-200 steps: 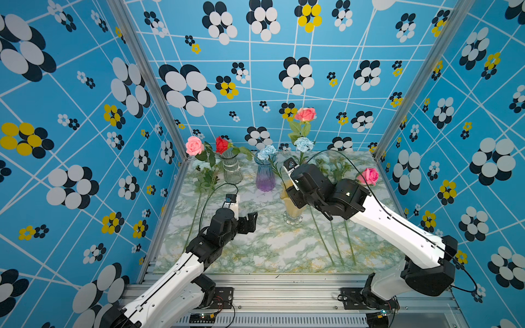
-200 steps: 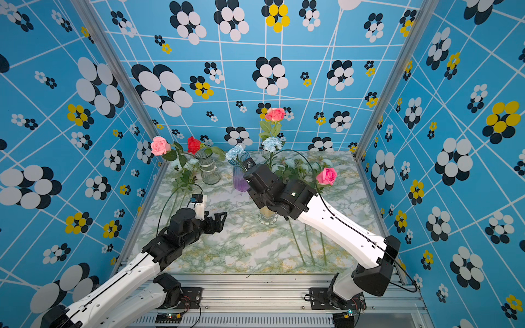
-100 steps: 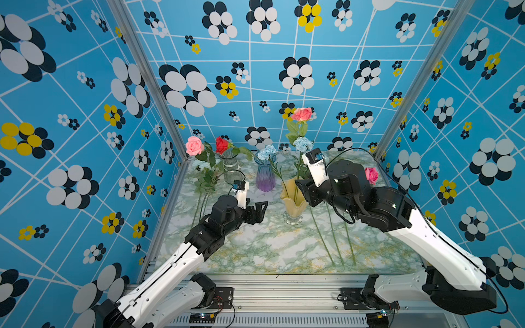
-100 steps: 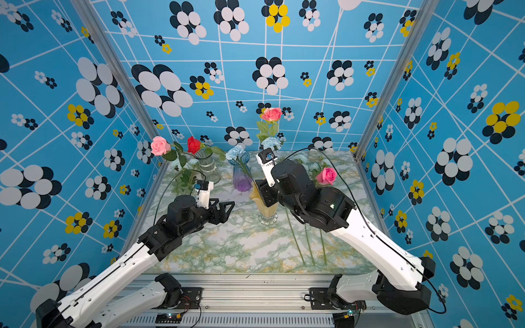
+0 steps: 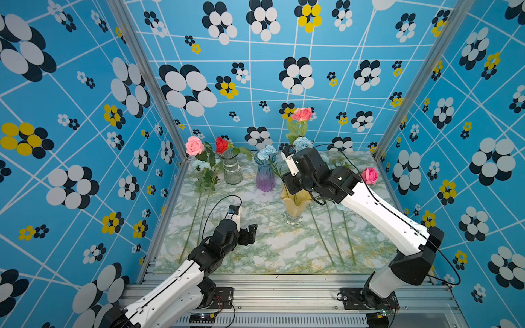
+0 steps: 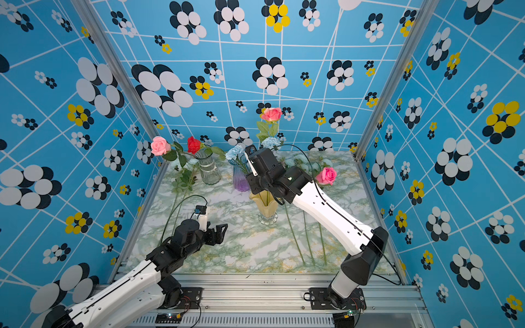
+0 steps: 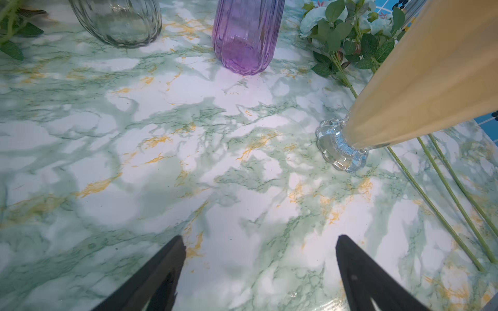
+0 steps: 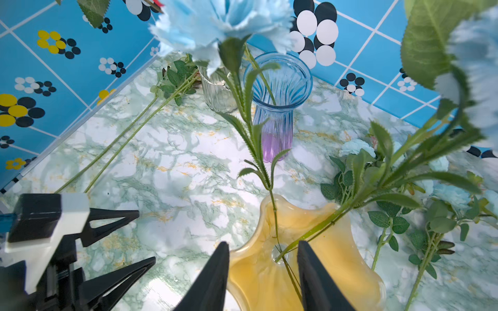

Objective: Pick out blue flowers from the vase
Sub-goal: Move the vase to the center of the board.

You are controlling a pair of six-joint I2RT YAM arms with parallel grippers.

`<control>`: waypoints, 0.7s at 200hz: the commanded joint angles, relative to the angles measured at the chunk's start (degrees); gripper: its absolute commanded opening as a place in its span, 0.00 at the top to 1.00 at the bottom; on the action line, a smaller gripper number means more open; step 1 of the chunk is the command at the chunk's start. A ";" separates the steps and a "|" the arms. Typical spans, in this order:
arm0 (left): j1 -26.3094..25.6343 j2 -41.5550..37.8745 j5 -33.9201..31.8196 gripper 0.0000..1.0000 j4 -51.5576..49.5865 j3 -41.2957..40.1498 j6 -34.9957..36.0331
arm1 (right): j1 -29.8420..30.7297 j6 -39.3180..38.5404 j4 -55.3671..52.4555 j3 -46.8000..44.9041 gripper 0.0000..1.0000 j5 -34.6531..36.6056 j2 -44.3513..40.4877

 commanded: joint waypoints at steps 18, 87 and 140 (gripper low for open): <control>0.47 -1.97 -1.49 0.10 5.23 -1.00 1.20 | -1.83 -2.02 -3.31 2.25 0.59 -0.72 3.30; 0.52 -0.10 -0.61 0.10 6.21 -0.64 1.46 | -3.34 -2.94 -3.39 4.64 0.59 -3.24 8.30; 0.69 -1.35 -0.70 0.10 6.13 -1.30 1.28 | -3.34 -3.08 -2.47 5.07 0.61 -4.11 10.74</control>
